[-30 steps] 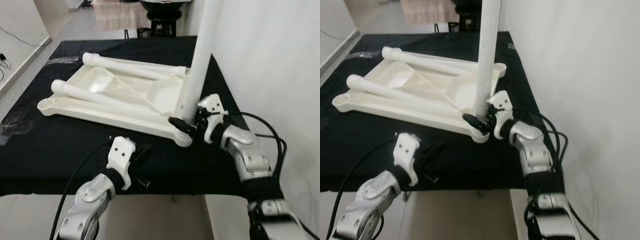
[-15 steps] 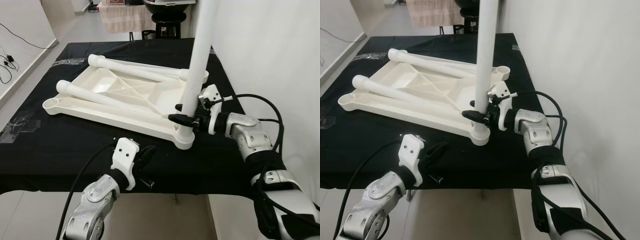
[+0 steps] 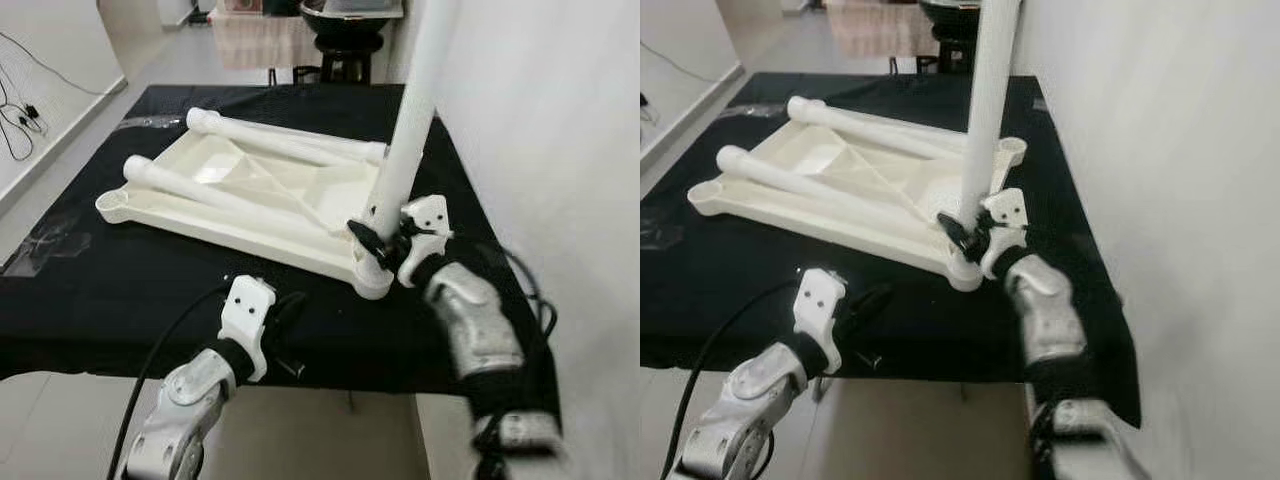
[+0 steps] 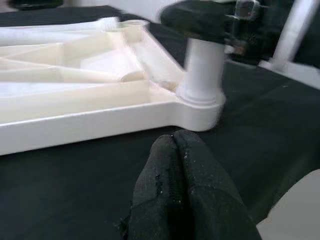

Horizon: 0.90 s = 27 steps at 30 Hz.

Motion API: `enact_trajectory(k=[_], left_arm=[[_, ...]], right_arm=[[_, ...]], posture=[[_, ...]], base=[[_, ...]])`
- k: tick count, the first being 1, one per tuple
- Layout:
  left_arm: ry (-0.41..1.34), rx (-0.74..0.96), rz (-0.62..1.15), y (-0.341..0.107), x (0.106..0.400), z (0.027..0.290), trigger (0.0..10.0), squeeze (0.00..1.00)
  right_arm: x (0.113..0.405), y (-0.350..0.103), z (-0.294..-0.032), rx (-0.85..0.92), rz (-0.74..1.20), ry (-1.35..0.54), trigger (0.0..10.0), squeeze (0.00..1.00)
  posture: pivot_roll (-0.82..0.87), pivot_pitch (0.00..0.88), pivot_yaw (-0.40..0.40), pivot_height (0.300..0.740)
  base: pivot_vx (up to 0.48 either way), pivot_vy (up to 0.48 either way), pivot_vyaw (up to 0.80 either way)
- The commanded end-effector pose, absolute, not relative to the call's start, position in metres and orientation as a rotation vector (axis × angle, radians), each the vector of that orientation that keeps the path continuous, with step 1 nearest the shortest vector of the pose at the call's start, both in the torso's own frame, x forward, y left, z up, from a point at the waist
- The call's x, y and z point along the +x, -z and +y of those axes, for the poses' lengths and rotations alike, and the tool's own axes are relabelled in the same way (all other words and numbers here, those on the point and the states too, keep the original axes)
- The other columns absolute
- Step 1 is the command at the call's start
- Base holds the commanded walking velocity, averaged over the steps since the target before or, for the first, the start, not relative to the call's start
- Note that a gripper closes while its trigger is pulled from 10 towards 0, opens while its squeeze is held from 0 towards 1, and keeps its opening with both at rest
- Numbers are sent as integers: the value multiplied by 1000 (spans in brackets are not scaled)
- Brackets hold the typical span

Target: Building children table

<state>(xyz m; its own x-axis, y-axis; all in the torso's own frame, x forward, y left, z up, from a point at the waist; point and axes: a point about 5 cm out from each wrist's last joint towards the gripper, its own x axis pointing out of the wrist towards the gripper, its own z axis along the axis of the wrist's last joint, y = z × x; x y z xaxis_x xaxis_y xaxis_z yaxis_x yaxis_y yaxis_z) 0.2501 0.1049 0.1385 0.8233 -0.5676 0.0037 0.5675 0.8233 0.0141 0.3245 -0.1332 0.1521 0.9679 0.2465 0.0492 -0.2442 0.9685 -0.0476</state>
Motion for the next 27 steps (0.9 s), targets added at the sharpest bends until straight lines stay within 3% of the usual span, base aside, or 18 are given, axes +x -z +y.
enact_trajectory(k=[1,3,4,5,8,9,12,13,16,17,18,20,27], left_arm=[[607,20,8,-135,252,107,10000,0],[614,22,9,-134,252,105,10000,0],[619,27,8,-134,253,104,10000,0],[620,31,7,-134,254,103,10000,0],[614,27,1,-135,256,103,10000,0],[614,28,1,-136,256,104,10000,0],[618,32,3,-135,256,104,10000,0],[620,33,3,-135,256,103,10000,0],[622,33,4,-135,256,103,10000,0],[629,34,4,-135,256,101,10000,0],[629,34,4,-135,256,101,10000,0],[633,33,4,-135,256,101,10000,0],[642,35,8,-134,255,99,10000,0]], right_arm=[[324,-129,-133,-82,70,-339,0,0],[330,-126,-138,-61,106,-329,0,0],[335,-121,-141,-6,153,-311,4667,0],[339,-118,-141,29,177,-323,10000,0],[340,-120,-134,20,184,-417,10000,0],[338,-126,-127,15,152,-507,10000,1000],[334,-138,-118,14,101,-627,10000,1000],[335,-148,-118,17,74,-704,10000,545],[336,-154,-120,18,60,-747,10000,545],[337,-164,-128,-49,60,-958,10000,0],[337,-164,-128,-49,60,-958,10000,0],[334,-163,-136,-123,126,-1138,10000,0],[358,-176,-145,-54,147,-1122,10000,0]], posture=[[-35,62,20,740],[-35,62,20,740],[-11,64,14,740],[-15,57,19,740],[-14,56,20,740],[-5,52,24,740],[-3,47,26,740],[2,45,27,740],[3,43,26,740],[11,34,22,740],[11,34,22,740],[14,34,21,740],[28,35,5,740]], base=[[0,0,0],[0,0,0],[0,0,0],[0,0,0],[0,0,0],[0,0,0],[0,0,0],[0,0,0],[0,0,0],[0,0,0],[0,0,0],[0,0,0],[0,0,0]])
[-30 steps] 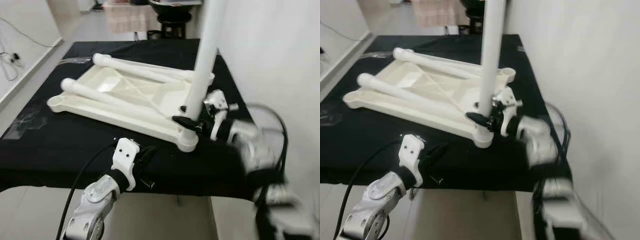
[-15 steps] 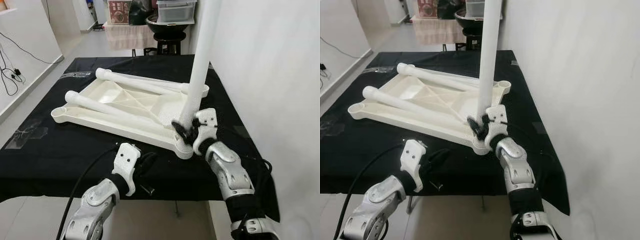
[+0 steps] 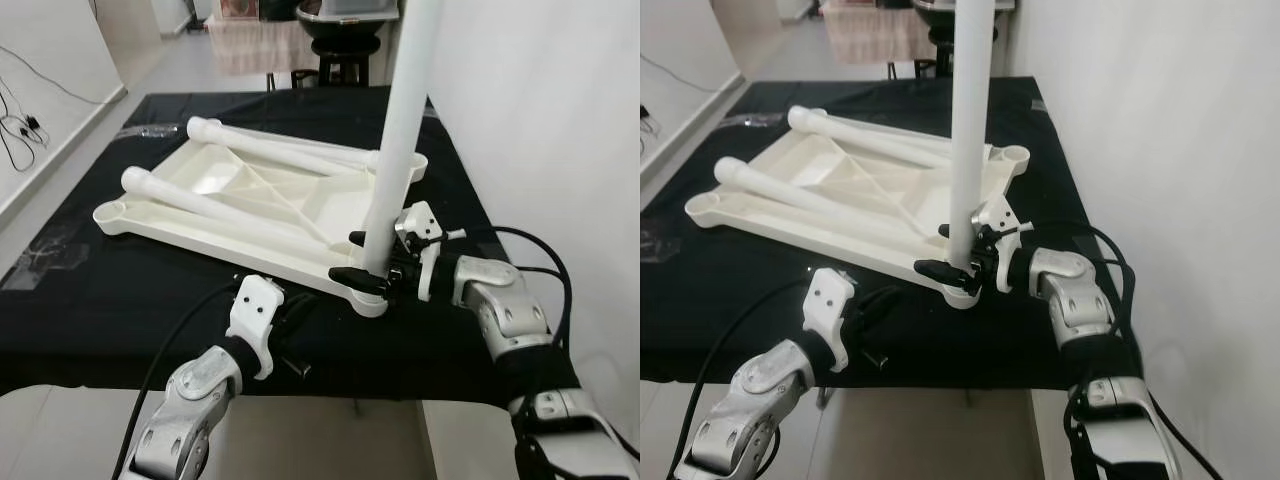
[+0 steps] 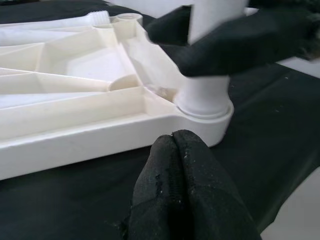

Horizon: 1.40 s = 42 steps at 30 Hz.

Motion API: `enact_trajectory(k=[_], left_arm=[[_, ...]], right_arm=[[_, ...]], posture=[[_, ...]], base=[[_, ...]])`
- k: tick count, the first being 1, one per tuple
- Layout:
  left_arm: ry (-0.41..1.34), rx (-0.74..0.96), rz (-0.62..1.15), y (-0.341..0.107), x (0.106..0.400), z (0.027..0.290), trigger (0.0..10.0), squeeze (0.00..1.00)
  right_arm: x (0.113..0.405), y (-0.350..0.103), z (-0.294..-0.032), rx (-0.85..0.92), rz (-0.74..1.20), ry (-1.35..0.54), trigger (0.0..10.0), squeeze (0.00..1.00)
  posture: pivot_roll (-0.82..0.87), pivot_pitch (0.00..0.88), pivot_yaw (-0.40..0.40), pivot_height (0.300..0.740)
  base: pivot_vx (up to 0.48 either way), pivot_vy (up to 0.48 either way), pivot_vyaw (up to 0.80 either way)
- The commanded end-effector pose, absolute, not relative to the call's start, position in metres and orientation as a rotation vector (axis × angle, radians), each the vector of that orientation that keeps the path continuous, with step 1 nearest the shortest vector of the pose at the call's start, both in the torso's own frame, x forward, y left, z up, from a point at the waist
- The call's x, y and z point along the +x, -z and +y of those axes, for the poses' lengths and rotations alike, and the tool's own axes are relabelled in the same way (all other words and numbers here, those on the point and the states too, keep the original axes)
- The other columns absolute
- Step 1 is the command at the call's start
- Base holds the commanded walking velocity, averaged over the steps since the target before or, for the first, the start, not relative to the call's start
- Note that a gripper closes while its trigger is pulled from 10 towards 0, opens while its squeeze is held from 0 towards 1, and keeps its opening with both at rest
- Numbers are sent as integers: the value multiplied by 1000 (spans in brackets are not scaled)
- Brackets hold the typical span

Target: Building children table

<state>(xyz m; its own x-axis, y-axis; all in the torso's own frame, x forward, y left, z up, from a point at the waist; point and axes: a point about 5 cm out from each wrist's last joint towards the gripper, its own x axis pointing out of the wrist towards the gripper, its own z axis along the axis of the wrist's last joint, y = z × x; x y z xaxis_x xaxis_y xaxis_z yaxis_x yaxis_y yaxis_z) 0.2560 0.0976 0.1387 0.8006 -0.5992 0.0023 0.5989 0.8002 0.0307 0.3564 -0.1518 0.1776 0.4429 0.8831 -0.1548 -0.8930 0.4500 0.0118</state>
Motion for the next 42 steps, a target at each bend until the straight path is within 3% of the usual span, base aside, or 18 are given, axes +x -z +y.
enact_trajectory(k=[1,3,4,13,15,18,19,20,21,22,24,25,29,30,33,34,40,42], left_arm=[[642,35,8,-134,255,99,10000,0],[642,35,8,-134,255,99,10000,0],[640,35,8,-134,254,100,10000,0],[638,32,12,-134,250,100,10000,0],[638,27,16,-133,249,100,10000,0],[635,24,17,-133,249,101,10000,0],[625,29,20,-133,249,105,10000,0],[625,29,20,-133,249,105,10000,0],[622,33,21,-133,249,107,10000,0],[620,34,24,-133,249,109,10000,0],[626,36,27,-132,250,110,10000,0],[634,37,30,-131,251,109,10000,0],[640,38,33,-130,252,108,10000,0],[642,39,34,-130,254,108,10000,0],[635,37,30,-131,256,108,10000,0],[628,40,29,-130,256,109,10000,0],[604,51,27,-129,256,114,10000,0],[553,54,20,-131,261,119,10000,0]], right_arm=[[360,-178,-145,-48,137,-1112,10000,0],[361,-179,-146,-47,132,-1110,10000,0],[363,-179,-147,-24,138,-1102,0,0],[360,-170,-164,6,161,-1089,0,0],[358,-159,-176,-33,160,-925,0,0],[356,-152,-181,-53,166,-821,0,0],[343,-128,-191,-16,215,-300,0,0],[343,-128,-191,-16,215,-300,0,0],[332,-119,-200,25,251,-66,0,0],[313,-109,-196,29,276,-27,0,0],[302,-104,-193,33,266,-49,0,0],[300,-103,-194,2,259,-77,4784,0],[300,-103,-197,-20,255,-85,4784,0],[306,-105,-198,-27,241,-102,10000,0],[314,-111,-201,-66,215,-104,10000,0],[323,-120,-209,-95,200,-87,10000,1000],[325,-143,-220,-134,176,0,10000,1000],[310,-138,-214,-83,173,-111,10000,1000]], posture=[[28,35,5,740],[28,35,5,740],[33,40,3,740],[21,63,7,740],[23,71,2,740],[24,73,0,740],[22,82,7,740],[22,82,7,740],[20,85,10,740],[14,85,24,740],[-2,75,33,740],[-10,65,36,740],[-4,64,32,740],[-3,61,29,740],[1,49,28,740],[12,39,21,740],[14,34,15,740],[1,38,9,740]], base=[[0,0,0],[0,0,0],[0,0,0],[0,0,0],[0,0,0],[0,0,0],[0,0,0],[0,0,0],[0,0,0],[0,0,0],[0,0,0],[0,0,0],[0,0,0],[0,0,0],[0,0,0],[0,0,0],[0,0,0],[0,0,0]])
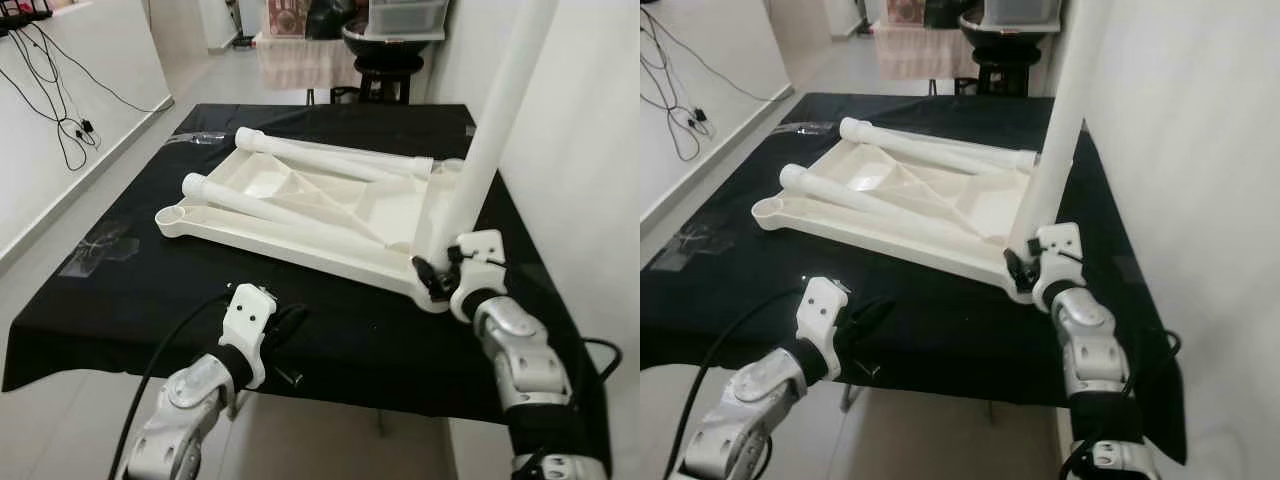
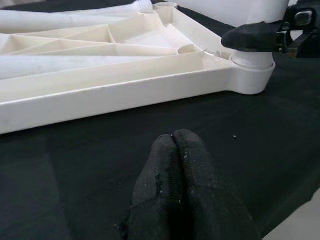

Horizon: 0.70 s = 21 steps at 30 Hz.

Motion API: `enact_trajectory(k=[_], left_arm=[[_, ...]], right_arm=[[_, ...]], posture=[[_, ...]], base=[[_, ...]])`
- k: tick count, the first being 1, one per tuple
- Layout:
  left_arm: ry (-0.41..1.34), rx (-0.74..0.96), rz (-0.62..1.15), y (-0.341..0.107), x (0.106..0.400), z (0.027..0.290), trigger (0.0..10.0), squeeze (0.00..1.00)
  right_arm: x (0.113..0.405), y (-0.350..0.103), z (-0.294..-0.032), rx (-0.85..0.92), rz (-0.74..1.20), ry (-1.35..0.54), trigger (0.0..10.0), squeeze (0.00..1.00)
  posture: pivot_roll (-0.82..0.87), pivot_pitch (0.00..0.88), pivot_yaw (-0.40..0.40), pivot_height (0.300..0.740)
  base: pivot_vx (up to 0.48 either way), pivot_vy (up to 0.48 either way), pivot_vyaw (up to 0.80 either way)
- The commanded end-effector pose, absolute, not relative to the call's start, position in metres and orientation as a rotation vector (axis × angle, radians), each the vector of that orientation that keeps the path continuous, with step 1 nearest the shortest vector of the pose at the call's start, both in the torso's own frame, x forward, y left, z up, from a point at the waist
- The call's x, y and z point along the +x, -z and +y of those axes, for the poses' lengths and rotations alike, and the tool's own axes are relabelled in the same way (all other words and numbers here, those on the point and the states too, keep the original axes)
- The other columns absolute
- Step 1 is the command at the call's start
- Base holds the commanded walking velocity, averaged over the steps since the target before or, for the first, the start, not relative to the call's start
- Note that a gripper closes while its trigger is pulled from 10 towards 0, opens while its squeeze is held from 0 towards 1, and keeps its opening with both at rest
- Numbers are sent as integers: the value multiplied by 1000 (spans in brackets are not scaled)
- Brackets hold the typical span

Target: Building children table

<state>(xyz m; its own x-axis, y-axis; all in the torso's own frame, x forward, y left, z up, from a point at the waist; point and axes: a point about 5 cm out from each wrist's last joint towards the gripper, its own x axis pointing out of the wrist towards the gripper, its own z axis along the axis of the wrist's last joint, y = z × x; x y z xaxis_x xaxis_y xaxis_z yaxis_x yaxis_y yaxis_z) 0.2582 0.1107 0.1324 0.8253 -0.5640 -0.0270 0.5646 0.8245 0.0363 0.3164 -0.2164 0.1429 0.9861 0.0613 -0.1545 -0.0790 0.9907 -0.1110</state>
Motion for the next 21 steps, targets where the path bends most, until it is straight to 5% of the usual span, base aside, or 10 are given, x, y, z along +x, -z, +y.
enact_trajectory(k=[1,2,3,4,5,12,17,21], left_arm=[[534,62,15,-131,263,122,10000,0],[523,69,11,-132,264,123,10000,0],[510,73,10,-132,265,124,10000,0],[502,75,10,-132,266,125,10000,0],[496,78,9,-132,266,126,10000,0],[487,80,7,-131,266,128,10000,0],[470,74,-1,-131,268,129,10000,0],[446,85,6,-131,272,128,10000,0]], right_arm=[[301,-136,-211,-46,158,-155,10000,1000],[295,-135,-209,-22,145,-180,10000,1000],[283,-131,-206,11,137,-225,10000,243],[275,-128,-203,33,131,-258,10000,243],[266,-124,-201,64,131,-285,10000,0],[228,-119,-199,150,135,-364,10000,0],[188,-126,-181,181,180,-622,10000,0],[210,-136,-165,138,126,-661,10000,0]], posture=[[-7,46,10,740],[-7,46,10,740],[-16,51,13,740],[-16,51,13,740],[-27,58,16,740],[-54,70,23,740],[-72,74,38,740],[-49,67,28,740]], base=[[0,0,0],[0,0,0],[0,0,0],[0,0,0],[0,0,0],[0,0,0],[0,0,0],[0,446,0]])
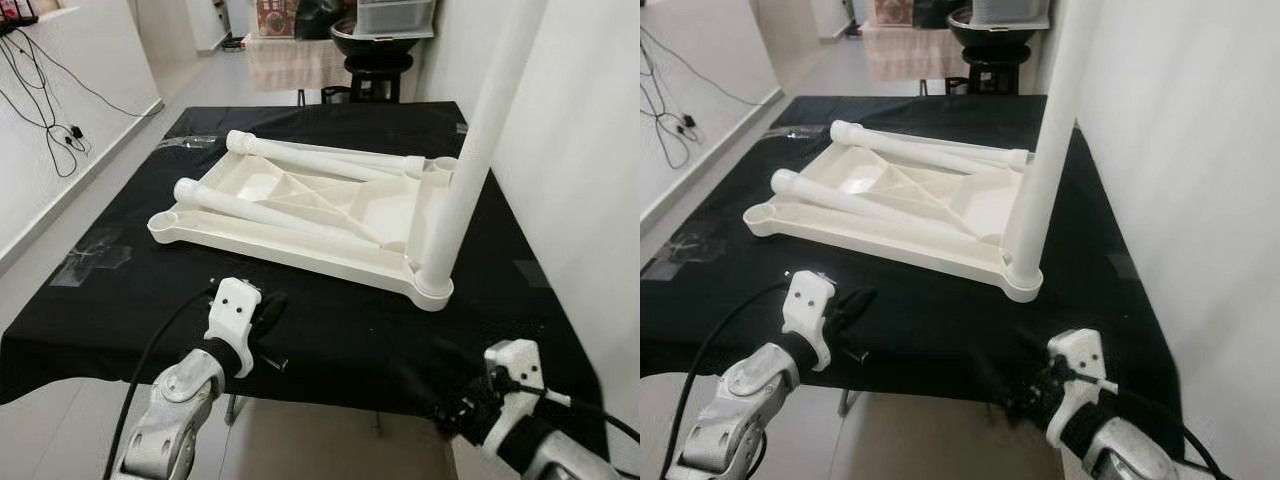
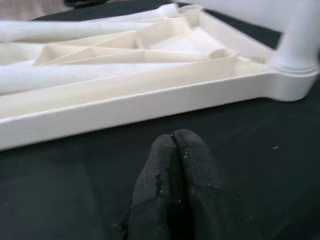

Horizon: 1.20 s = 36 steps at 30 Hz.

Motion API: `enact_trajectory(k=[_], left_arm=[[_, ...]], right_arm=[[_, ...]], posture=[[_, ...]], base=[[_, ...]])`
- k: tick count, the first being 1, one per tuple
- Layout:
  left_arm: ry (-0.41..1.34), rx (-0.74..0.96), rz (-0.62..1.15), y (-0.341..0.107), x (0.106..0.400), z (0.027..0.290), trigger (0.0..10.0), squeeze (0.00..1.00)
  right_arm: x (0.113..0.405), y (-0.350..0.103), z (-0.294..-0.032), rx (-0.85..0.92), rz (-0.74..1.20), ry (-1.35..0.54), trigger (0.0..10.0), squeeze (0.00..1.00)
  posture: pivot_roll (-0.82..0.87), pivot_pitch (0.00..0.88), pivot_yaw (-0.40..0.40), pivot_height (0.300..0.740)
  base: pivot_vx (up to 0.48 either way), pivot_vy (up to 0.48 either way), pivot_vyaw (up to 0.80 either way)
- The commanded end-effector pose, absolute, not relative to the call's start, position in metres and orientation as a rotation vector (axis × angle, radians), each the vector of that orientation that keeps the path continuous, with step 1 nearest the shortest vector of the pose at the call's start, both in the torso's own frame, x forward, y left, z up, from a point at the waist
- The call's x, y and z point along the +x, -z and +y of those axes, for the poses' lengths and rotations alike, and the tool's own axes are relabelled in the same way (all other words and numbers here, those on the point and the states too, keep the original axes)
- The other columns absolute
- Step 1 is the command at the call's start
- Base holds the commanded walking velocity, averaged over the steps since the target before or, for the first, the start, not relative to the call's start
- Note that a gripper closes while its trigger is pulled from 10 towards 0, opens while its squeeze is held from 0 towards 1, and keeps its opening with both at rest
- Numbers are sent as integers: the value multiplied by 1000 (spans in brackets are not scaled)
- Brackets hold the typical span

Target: Building children table

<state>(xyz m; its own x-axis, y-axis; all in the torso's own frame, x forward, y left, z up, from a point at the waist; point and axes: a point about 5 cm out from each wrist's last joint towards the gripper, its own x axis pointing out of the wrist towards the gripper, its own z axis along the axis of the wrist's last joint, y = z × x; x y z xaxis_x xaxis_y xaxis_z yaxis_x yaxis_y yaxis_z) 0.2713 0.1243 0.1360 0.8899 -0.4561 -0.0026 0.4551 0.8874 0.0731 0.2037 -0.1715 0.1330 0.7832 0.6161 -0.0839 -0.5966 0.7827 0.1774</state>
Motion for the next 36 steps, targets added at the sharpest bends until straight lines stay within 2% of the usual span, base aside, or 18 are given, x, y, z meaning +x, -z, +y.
enact_trajectory(k=[1,4,9,19,23,30,36], left_arm=[[434,101,1,-132,273,129,10000,0],[414,110,-6,-133,273,131,10000,0],[392,111,-8,-133,274,134,10000,0],[346,118,-4,-132,278,140,10000,0],[347,114,1,-131,279,138,10000,0],[353,113,2,-130,278,137,10000,0],[361,124,-38,-134,278,133,10000,0]], right_arm=[[223,-139,-162,133,97,-643,10000,0],[239,-146,-155,140,55,-635,10000,0],[246,-149,-149,139,40,-653,10000,0],[271,-151,-139,130,-8,-523,10000,0],[285,-146,-133,83,18,-449,10000,0],[300,-151,-128,20,32,-428,10000,0],[316,-152,-125,-32,33,-400,10000,0]], posture=[[-43,64,26,740],[-30,63,20,740],[-24,62,18,740],[-23,62,21,740],[-27,64,26,740],[-18,68,30,740],[-7,68,20,740]], base=[[0,461,0],[0,461,0],[0,463,0],[0,465,0],[0,467,0],[0,472,0],[0,0,0]])
